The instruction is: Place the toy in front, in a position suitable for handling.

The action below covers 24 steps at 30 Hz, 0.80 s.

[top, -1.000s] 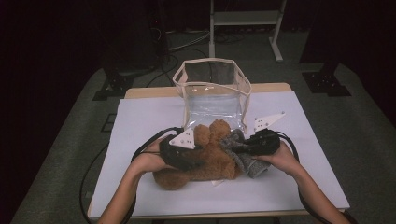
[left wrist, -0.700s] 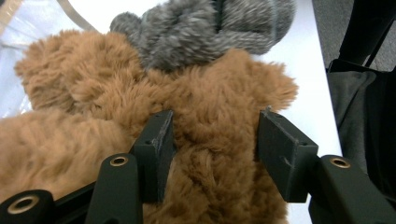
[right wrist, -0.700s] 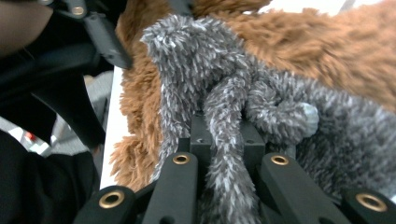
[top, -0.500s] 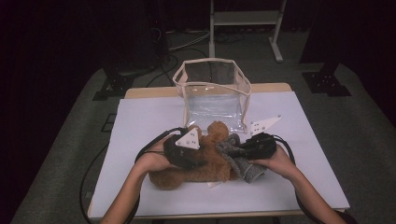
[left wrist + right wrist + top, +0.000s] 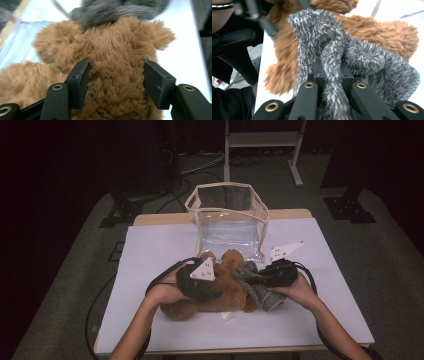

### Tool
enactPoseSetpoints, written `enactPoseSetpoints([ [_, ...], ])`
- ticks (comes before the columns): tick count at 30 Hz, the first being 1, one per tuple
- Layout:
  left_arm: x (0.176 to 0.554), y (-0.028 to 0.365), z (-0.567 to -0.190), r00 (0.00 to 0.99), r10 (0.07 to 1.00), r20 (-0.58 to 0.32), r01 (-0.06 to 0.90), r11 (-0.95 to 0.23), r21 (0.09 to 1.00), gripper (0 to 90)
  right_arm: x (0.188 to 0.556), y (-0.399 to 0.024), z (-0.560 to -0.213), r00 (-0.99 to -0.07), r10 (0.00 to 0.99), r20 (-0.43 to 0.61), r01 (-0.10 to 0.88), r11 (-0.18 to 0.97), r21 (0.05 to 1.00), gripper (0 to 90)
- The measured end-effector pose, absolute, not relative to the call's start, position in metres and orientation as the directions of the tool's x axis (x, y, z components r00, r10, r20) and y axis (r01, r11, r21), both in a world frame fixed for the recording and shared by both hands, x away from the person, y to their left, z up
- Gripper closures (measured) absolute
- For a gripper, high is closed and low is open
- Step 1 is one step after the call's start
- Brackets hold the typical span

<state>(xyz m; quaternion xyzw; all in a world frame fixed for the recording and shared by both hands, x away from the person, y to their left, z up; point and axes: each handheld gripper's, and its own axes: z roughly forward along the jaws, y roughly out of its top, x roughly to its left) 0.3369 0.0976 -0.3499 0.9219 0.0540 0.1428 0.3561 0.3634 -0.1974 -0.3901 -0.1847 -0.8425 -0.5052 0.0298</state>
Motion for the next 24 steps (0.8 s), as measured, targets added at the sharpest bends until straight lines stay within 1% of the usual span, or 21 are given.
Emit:
enactPoseSetpoints([
  [2, 0.344, 0.102, -0.344, 0.942, 0.243, 0.233, 0.017, -0.726, 0.687, 40.9, 0.364, -0.201, -0.388, -0.928, 0.29, 0.235, 0.343, 0.413, 0.844, 80.4],
  [3, 0.345, 0.104, -0.341, 0.941, 0.249, 0.229, 0.02, -0.717, 0.697, 40.8, 0.364, -0.202, -0.388, -0.927, 0.292, 0.237, 0.344, 0.409, 0.845, 80.4],
  [6, 0.34, 0.105, -0.335, 0.952, 0.22, 0.212, -0.003, -0.685, 0.729, 38.3, 0.365, -0.206, -0.386, -0.925, 0.297, 0.236, 0.345, 0.402, 0.848, 80.4],
  [10, 0.336, 0.097, -0.341, 0.955, 0.182, 0.233, -0.038, -0.705, 0.708, 30.1, 0.365, -0.21, -0.384, -0.923, 0.303, 0.238, 0.349, 0.393, 0.851, 80.4],
  [13, 0.34, 0.092, -0.346, 0.95, 0.214, 0.226, -0.013, -0.699, 0.715, 25.1, 0.363, -0.213, -0.383, -0.921, 0.307, 0.239, 0.35, 0.384, 0.854, 80.3],
  [17, 0.345, 0.085, -0.353, 0.939, 0.233, 0.254, -0.016, -0.707, 0.707, 19.2, 0.363, -0.217, -0.382, -0.92, 0.312, 0.239, 0.352, 0.381, 0.855, 80.3],
  [21, 0.352, 0.075, -0.363, 0.932, 0.244, 0.27, -0.001, -0.741, 0.672, 12.6, 0.364, -0.219, -0.383, -0.918, 0.313, 0.242, 0.353, 0.375, 0.857, 80.3],
  [24, 0.355, 0.069, -0.365, 0.932, 0.237, 0.275, 0.003, -0.763, 0.647, 11.0, 0.364, -0.221, -0.384, -0.917, 0.316, 0.244, 0.357, 0.372, 0.857, 80.3],
])
